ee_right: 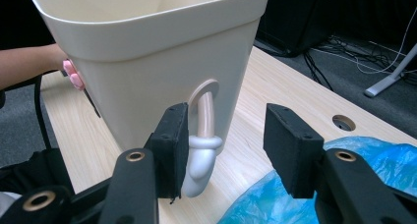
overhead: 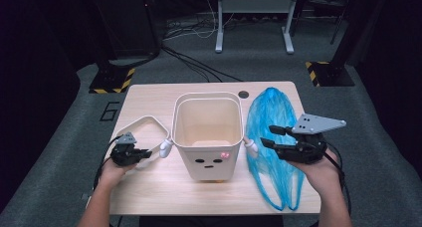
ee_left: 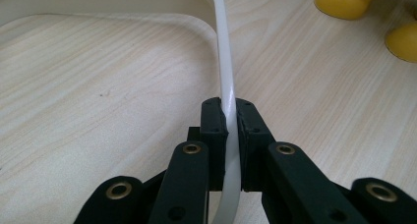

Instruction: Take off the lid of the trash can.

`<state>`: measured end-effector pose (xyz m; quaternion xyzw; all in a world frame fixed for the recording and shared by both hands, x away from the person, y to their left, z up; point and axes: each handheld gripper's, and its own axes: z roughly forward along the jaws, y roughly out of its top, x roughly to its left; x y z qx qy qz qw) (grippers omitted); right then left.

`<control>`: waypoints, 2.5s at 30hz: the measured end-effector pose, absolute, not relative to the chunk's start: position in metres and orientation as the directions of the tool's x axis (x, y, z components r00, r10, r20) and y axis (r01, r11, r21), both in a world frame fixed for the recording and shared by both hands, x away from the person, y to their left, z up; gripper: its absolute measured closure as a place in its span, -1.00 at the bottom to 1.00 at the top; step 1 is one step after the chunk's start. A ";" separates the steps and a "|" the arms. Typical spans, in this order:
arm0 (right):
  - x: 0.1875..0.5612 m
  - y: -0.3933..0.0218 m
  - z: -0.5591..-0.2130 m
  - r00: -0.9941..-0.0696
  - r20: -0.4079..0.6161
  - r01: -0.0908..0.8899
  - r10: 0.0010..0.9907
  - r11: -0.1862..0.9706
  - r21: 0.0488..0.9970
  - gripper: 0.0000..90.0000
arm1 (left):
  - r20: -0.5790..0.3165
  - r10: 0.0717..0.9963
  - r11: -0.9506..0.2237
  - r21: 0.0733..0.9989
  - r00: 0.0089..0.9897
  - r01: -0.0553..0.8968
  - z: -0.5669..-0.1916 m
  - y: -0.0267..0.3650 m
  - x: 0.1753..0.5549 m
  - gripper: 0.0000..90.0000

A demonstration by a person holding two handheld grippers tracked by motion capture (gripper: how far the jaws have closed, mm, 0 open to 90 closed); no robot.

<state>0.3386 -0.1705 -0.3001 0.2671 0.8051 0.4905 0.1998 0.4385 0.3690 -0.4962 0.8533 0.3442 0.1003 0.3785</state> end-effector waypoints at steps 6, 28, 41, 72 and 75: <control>0.340 -0.169 -0.303 -0.772 -0.064 0.244 0.632 0.389 0.888 0.14 | -0.084 0.662 -0.493 0.699 0.744 0.518 -0.499 0.369 0.440 0.86; 0.348 -0.177 -0.304 -0.750 -0.049 0.267 0.659 0.369 0.890 0.10 | -0.140 0.753 -0.319 0.776 0.643 0.543 -0.471 0.383 0.428 -0.17; 0.360 -0.188 -0.312 -0.704 -0.041 0.306 0.709 0.354 0.884 0.03 | -0.109 0.740 -0.338 0.794 0.664 0.506 -0.444 0.373 0.421 -0.25; 0.397 -0.229 -0.388 -0.554 -0.013 0.426 0.833 0.296 0.855 -0.02 | -0.089 0.733 -0.341 0.809 0.674 0.478 -0.421 0.370 0.409 -0.24; 0.400 -0.231 -0.394 -0.538 -0.009 0.444 0.843 0.293 0.847 -0.02 | -0.089 0.731 -0.341 0.811 0.676 0.475 -0.419 0.369 0.409 -0.24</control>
